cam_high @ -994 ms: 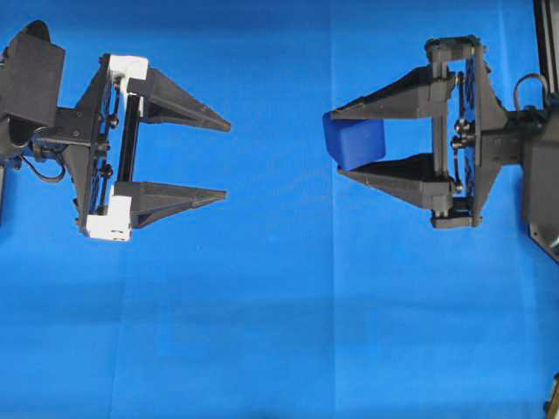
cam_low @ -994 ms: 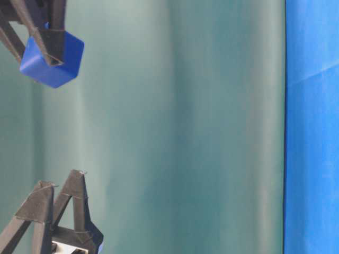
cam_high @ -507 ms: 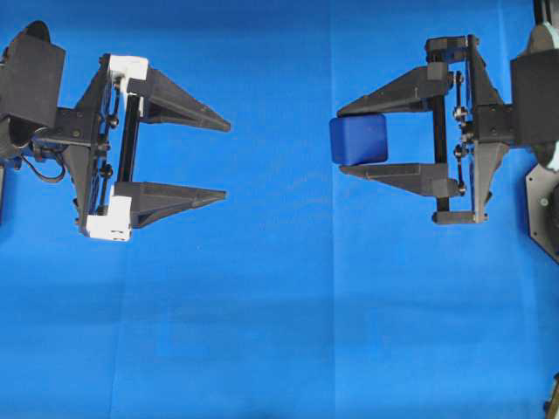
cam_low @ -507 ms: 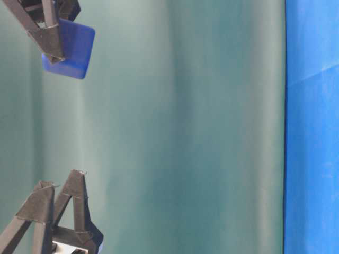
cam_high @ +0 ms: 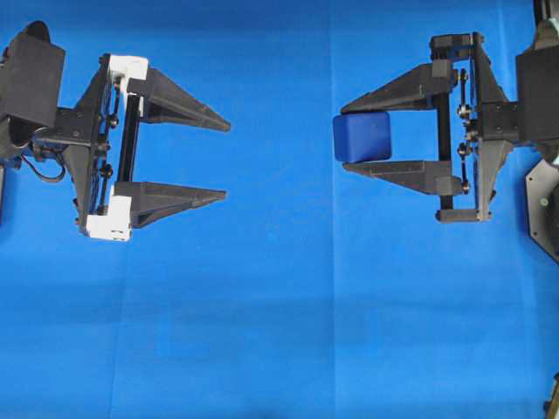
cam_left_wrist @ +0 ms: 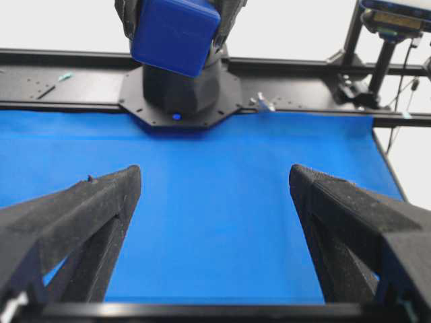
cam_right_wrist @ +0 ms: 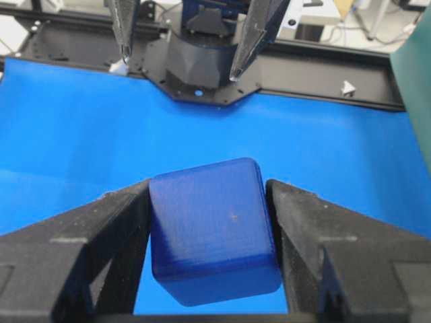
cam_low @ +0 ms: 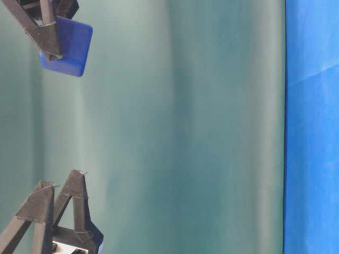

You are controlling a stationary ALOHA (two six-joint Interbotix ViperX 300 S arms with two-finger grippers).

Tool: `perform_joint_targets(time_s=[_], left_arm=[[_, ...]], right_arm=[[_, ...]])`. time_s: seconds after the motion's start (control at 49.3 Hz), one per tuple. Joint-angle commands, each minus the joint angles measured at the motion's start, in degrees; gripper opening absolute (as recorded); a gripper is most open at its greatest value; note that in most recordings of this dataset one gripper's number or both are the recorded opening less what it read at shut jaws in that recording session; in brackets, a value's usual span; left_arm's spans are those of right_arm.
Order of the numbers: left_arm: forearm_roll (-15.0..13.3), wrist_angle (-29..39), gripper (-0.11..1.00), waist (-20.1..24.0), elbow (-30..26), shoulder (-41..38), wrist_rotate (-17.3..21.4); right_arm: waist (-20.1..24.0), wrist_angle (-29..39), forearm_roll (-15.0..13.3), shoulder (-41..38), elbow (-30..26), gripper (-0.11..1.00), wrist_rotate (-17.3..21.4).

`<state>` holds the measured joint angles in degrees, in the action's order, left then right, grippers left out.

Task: Handover the blue block to the right arm after grasping it with the left arm, then place it in the designated position.

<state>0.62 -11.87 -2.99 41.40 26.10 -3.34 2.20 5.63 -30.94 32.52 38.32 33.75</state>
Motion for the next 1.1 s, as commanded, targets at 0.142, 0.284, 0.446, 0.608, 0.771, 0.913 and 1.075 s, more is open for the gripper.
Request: perform_joint_targets(time_s=[0.142,0.284,0.446,0.608,0.771,0.913,1.075], left_arm=[[0.09,-0.35,0.93,-0.09,-0.88,0.70,0.00],[0.09,-0.26,0.93,-0.09,-0.88,0.70,0.00],[0.09,-0.35,0.93,-0.09,-0.88,0.70,-0.09],[0.09,-0.35,0.93,-0.09,-0.97,0.70,-0.09],[0.09,-0.44,0.93,-0.09,-0.97,0.70,-0.09],[0.09,-0.44,0.93,-0.09,-0.97,0.70,-0.09],[0.09,-0.44,0.93,-0.09,-1.05,0.70,-0.09]], right_arm=[[0.09,-0.18,0.18,0.53,-0.70,0.47,0.09],[0.09,-0.18,0.18,0.53,-0.79,0.47,0.09],[0.09,-0.18,0.18,0.53,-0.79,0.47,0.09],[0.09,-0.09,0.18,0.53,-0.79,0.47,0.09],[0.09,0.44,0.18,0.53,-0.70,0.47,0.09],[0.09,0.53,0.18,0.53,-0.79,0.47,0.18],[0.09,0.53,0.18,0.53,-0.79,0.47,0.18]])
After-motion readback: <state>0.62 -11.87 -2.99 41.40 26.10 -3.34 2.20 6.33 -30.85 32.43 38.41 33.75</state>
